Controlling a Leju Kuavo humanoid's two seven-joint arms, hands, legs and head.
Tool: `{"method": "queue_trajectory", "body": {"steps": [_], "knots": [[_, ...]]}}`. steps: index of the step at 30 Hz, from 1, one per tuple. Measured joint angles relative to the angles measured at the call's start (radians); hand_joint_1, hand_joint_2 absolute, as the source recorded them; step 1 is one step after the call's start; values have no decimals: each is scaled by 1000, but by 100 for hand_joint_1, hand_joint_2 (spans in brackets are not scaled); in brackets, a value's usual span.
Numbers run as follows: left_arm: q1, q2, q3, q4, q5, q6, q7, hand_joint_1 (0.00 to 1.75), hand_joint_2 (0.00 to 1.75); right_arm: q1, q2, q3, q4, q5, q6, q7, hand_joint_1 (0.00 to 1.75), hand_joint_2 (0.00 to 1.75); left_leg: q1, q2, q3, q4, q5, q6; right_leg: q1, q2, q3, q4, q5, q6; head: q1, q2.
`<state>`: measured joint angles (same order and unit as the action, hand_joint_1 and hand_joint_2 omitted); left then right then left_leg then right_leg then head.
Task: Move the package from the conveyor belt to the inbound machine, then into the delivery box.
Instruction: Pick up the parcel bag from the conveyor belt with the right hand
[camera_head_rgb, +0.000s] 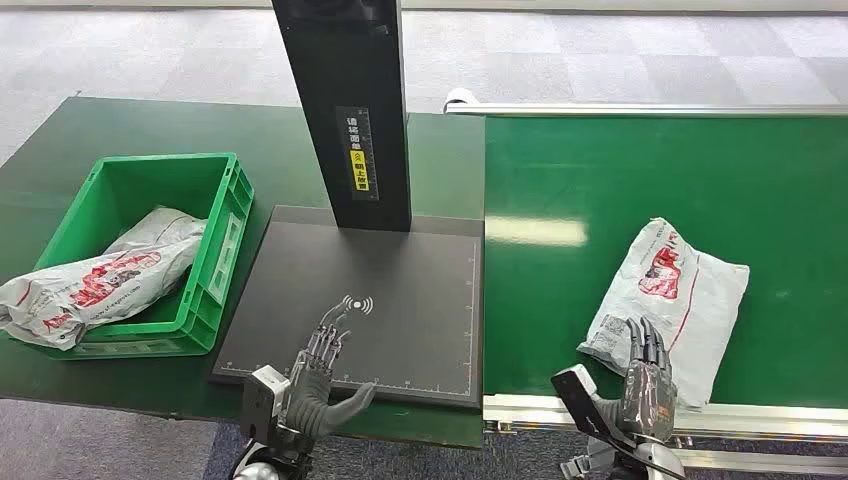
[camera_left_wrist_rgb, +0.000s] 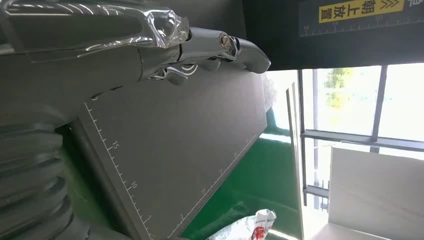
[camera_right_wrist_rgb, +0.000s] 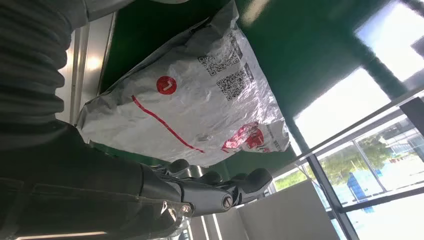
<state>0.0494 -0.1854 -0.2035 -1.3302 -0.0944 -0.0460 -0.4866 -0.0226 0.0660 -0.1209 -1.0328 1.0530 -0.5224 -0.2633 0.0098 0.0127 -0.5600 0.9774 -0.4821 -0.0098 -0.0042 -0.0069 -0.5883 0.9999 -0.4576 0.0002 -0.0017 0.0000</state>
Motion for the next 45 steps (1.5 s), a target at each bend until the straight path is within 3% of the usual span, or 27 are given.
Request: {"method": "queue_trajectory", "body": {"steps": [21, 45], "knots": [[6, -6, 4, -27, -72, -6, 37, 0, 175, -157, -8, -118, 342, 43, -138, -36, 0, 175, 0, 0, 0, 0, 0, 0, 0, 0, 0, 0, 0, 0, 0, 0], [38, -6, 23, -65, -93, -15, 53, 0, 175, -205, -31, -200, 448, 109, -167, -20, 0, 175, 0, 0, 0, 0, 0, 0, 0, 0, 0, 0, 0, 0, 0, 0]]}}
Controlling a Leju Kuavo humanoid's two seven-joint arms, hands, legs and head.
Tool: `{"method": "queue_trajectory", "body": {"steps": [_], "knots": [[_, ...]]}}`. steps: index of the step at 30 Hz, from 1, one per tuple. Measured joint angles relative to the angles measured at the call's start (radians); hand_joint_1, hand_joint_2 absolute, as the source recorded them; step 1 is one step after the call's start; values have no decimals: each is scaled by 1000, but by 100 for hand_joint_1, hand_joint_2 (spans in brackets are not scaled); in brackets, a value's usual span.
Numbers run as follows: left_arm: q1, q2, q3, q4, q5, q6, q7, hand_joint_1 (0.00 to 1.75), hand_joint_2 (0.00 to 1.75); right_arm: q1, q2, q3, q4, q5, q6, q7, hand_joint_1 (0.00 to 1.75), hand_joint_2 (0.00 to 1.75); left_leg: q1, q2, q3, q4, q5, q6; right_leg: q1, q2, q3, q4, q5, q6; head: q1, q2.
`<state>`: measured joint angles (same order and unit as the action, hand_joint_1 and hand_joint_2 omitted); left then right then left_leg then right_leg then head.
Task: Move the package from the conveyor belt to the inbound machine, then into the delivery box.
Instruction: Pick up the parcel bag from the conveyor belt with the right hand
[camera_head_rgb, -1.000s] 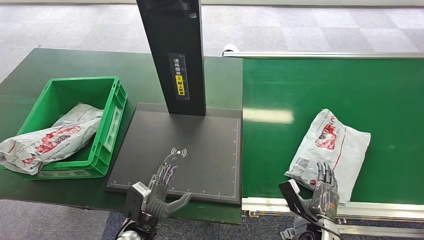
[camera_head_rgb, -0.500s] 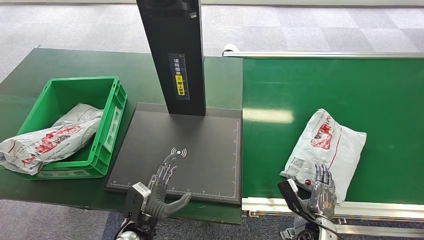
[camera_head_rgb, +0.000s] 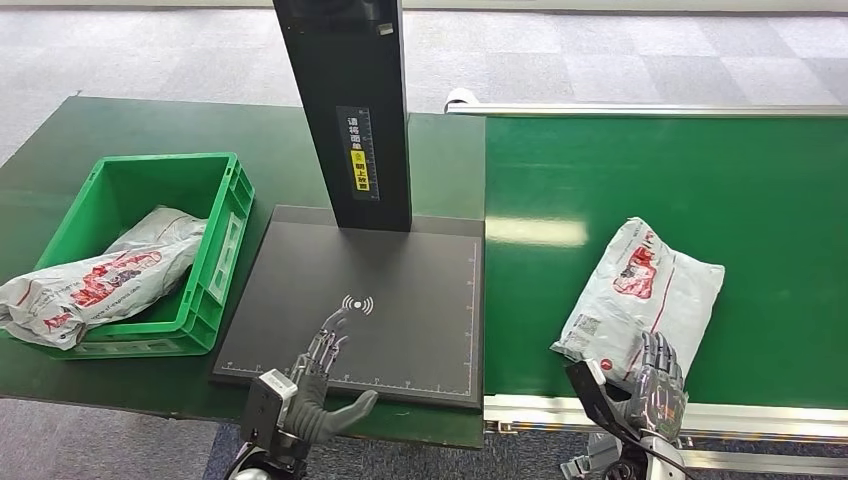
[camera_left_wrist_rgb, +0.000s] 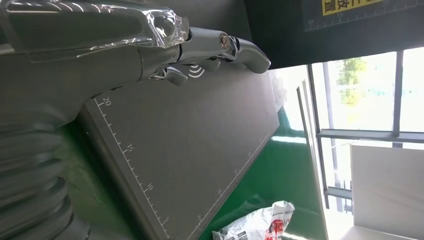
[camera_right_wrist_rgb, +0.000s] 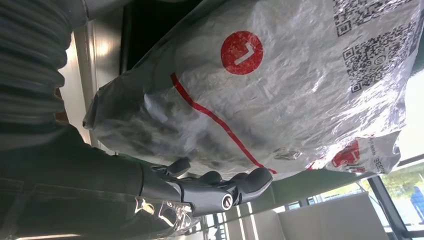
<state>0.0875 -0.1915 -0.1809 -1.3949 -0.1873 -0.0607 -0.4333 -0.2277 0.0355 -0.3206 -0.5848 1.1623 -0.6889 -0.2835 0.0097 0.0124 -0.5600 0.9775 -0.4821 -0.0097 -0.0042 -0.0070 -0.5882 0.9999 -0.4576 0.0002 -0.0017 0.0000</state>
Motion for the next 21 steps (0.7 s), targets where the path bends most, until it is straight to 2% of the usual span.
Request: {"method": "queue_trajectory", "body": {"steps": [17, 18, 21], "knots": [[15, -1, 15, -17, -3, 2, 4, 0, 175, -8, -5, -30, 8, 15, 0, 13, 0, 175, 0, 0, 0, 0, 0, 0, 0, 0, 0, 0, 0, 0, 0, 0], [17, -1, 16, -20, -4, 3, 5, 0, 175, -8, -6, -37, 8, 19, 0, 14, 4, 175, 0, 0, 0, 0, 0, 0, 0, 0, 1, 0, 0, 0, 0, 0], [21, -1, 20, -27, -6, 4, 8, 0, 175, -9, -7, -58, 8, 23, 1, 17, 135, 175, 0, 0, 1, 0, 0, 0, 0, -1, 1, 0, 0, 0, 0, 0]]}}
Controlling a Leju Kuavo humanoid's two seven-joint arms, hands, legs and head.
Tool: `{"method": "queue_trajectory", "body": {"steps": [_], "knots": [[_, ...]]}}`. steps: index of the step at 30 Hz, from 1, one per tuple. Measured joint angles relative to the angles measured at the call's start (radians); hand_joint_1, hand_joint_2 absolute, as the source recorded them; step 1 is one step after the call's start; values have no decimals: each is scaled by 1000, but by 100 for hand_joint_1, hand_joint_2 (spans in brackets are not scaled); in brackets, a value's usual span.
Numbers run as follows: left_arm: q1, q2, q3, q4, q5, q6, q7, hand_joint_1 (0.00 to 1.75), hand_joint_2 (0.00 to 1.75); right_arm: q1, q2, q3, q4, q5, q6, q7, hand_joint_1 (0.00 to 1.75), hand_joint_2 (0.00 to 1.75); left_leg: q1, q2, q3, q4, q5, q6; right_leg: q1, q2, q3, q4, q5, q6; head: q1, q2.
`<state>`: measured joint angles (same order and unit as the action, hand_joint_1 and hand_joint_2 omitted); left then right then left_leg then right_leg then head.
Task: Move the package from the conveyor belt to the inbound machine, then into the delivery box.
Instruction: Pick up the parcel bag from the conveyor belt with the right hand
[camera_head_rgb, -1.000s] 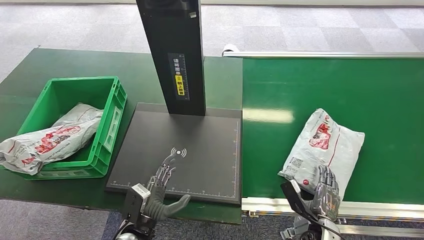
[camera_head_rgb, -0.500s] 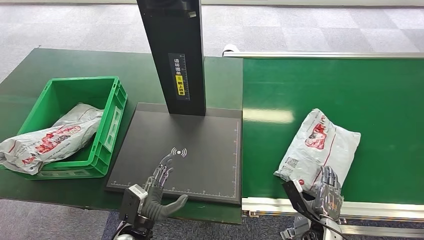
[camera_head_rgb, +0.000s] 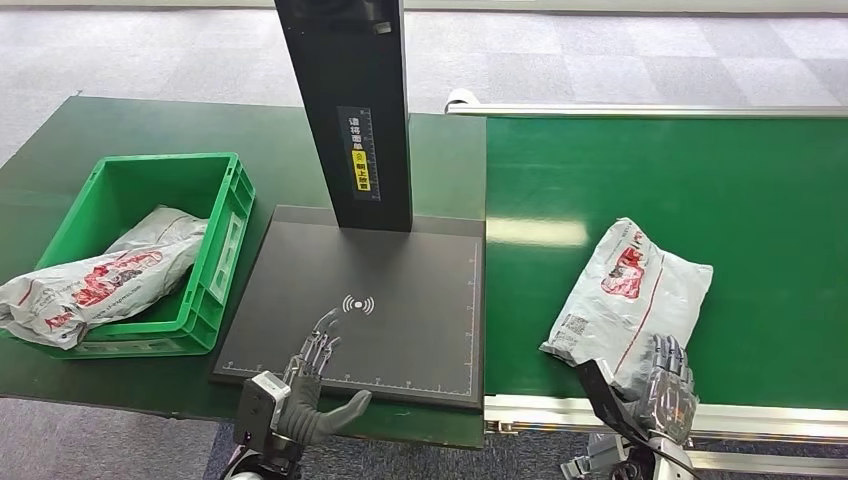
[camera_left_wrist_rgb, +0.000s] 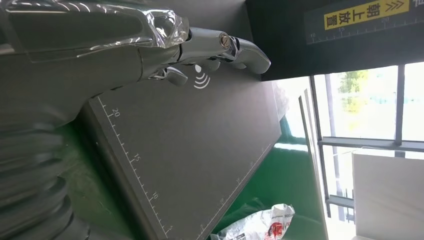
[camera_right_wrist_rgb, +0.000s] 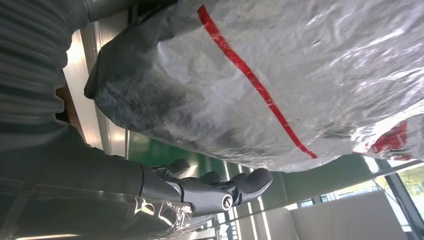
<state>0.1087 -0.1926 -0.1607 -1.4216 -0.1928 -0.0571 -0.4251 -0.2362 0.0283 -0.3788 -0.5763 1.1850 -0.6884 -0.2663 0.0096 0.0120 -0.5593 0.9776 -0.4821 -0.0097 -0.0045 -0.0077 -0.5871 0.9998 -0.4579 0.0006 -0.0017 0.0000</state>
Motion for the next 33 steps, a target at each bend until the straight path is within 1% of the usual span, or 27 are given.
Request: {"method": "queue_trajectory", "body": {"steps": [1, 11, 23, 33], "knots": [[1, 0, 1, -2, -1, 0, 0, 0, 175, 0, 0, -7, 1, -1, 2, 0, 175, 175, 0, 0, 0, 0, 0, 0, 0, 0, 0, 0, 0, 0, 0, 0], [13, -3, 10, -18, -14, -5, 9, 0, 175, 3, 1, -39, 18, -51, 6, -58, 175, 175, 0, 0, 0, 0, 0, 0, 0, 0, 0, 0, 0, 0, 0, 0], [13, -9, 21, -18, -20, -10, 9, 0, 175, 9, 8, -42, 12, -114, 17, -110, 175, 175, 0, 0, 0, 0, 0, 0, 0, 0, 0, 0, 0, 0, 0, 0], [12, -14, 30, -18, -22, -11, 10, 0, 175, 16, 18, -41, 3, -116, 18, -116, 175, 175, 0, 0, 0, 0, 0, 0, 0, 0, 0, 0, 0, 0, 0, 0]]}}
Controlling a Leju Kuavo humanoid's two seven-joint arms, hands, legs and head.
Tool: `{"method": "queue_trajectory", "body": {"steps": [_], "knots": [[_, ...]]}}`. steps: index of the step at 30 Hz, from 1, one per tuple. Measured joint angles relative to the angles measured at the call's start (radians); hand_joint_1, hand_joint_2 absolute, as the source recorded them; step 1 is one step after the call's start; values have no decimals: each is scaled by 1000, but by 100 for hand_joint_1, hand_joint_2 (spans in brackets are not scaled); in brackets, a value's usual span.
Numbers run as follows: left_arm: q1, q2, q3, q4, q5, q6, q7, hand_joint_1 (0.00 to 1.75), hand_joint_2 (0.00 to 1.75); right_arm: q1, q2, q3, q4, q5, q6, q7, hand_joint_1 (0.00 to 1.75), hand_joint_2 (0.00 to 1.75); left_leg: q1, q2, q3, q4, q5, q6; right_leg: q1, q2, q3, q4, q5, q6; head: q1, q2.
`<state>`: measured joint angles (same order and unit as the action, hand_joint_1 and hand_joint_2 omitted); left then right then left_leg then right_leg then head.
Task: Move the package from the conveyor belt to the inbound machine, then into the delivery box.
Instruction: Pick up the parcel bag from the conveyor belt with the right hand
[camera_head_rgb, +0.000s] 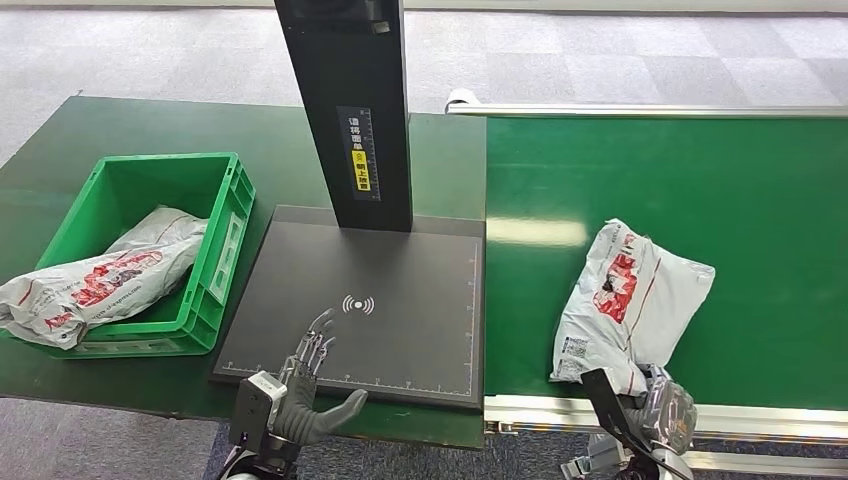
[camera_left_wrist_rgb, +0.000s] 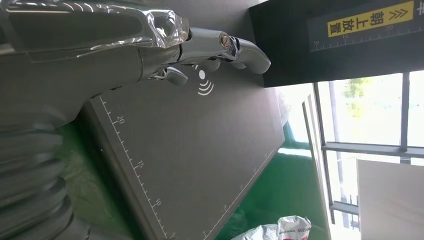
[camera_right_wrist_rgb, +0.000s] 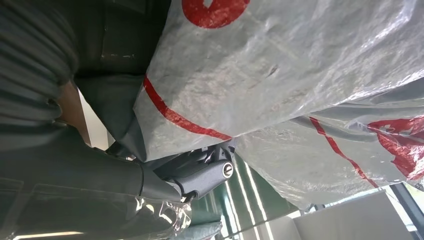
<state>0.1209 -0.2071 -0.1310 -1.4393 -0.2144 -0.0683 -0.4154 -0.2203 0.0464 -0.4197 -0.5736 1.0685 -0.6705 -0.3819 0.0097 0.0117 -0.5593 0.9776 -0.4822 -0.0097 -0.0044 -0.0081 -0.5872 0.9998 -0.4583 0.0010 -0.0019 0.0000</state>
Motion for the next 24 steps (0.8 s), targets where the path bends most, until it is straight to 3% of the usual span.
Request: {"method": "queue_trajectory", "body": {"steps": [5, 8, 13, 18, 21, 24], "knots": [[0, 0, 2, 0, 0, 0, 0, 0, 175, 3, 4, 0, -4, -14, 4, -11, 175, 175, 0, 0, 0, 0, 0, 0, 0, 0, 0, 0, 0, 0, 0, 0], [0, 0, 3, 0, -2, 0, 0, 0, 175, 26, 18, 1, -55, -87, 34, -65, 175, 175, 0, 0, 0, 0, 0, 0, 0, -1, 0, 0, 0, 0, 0, 0], [2, 0, 13, -5, -16, 14, -17, 0, 175, 162, 80, 58, -408, -220, 143, -112, 175, 175, 0, -2, -2, 0, 0, 0, 0, -1, -1, 0, 0, 0, 0, 0], [-2, 2, 63, -22, -37, 82, -67, 0, 175, 283, 88, 263, -841, -392, 403, -138, 175, 175, 1, 3, -4, -1, 0, -1, 1, 2, -3, 1, -1, -1, 0, 0], [-3, 10, 129, -51, -39, 136, -109, 0, 175, 279, 80, 445, -924, -506, 599, -168, 175, 175, 2, 7, -2, -1, 0, -1, 2, 5, -3, 1, 0, -2, 0, 0], [-4, 22, 202, -91, -48, 151, -126, 0, 175, 239, 83, 622, -913, -604, 703, -170, 175, 175, 2, 5, -1, -1, 1, -2, 3, 3, -2, 1, -1, -2, 0, 0]]}}
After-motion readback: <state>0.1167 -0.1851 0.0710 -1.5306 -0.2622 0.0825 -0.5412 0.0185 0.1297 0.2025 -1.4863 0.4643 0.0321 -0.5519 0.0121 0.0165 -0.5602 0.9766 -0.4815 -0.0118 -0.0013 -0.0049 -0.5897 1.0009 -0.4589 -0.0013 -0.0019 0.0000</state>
